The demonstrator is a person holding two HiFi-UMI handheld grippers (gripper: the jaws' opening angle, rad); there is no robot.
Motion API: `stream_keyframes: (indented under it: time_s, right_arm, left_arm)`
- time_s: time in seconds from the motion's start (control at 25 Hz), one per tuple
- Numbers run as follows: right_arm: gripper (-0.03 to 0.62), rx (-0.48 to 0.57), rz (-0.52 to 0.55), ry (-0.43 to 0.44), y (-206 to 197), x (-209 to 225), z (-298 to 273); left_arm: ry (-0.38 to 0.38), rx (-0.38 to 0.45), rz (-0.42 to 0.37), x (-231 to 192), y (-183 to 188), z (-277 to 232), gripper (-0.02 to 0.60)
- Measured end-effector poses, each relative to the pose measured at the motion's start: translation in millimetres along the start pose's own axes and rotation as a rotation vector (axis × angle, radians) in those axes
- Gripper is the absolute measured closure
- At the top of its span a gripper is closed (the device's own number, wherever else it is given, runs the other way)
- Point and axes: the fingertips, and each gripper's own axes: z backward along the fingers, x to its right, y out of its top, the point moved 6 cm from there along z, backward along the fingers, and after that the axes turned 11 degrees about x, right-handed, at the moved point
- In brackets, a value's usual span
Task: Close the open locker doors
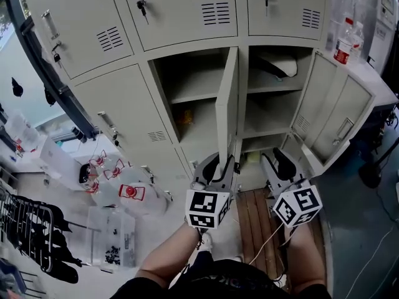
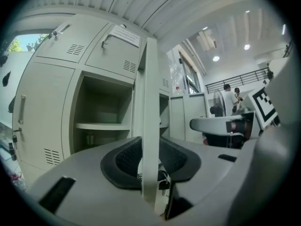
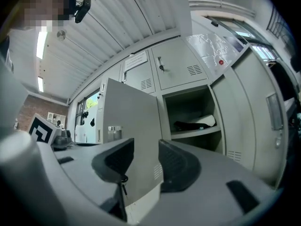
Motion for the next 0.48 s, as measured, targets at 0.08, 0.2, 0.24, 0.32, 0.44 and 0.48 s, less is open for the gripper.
stream_keyframes:
  time_s: [0.08,0.2,0.24,0.32,0.44,0.48]
  right_arm:
    - [0.433,-0.006,-0.01,0.016,-5,-6,-11]
    - [0.433,-0.014,-0.018,0.037,-11,-16,-27]
    - [0.433,-0.014,-0.018,0.043,-12,-18,-32]
    - [0.433,-0.013,-0.018,0.053,-13,-24,-43]
    - [0.433,-0.015,-0.018,0.065,-15,-31,-58]
    - [0.433,-0.016,-0.018,0.068,-17,-33,-63]
  left_arm:
    - [0.024,0.004,0.003,-13,1,2,0.479]
    - [0.055,0.004,0.005,-32,1,5,0.482]
    - [0.061,0.005,0.005,-38,1,5,0.48]
    - [0.072,0.009,0.004,-49,2,6,0.476]
    - [0.086,0.012,0.005,-65,2,6,0.471]
    - [0.088,0.011,0.006,-70,2,5,0.469]
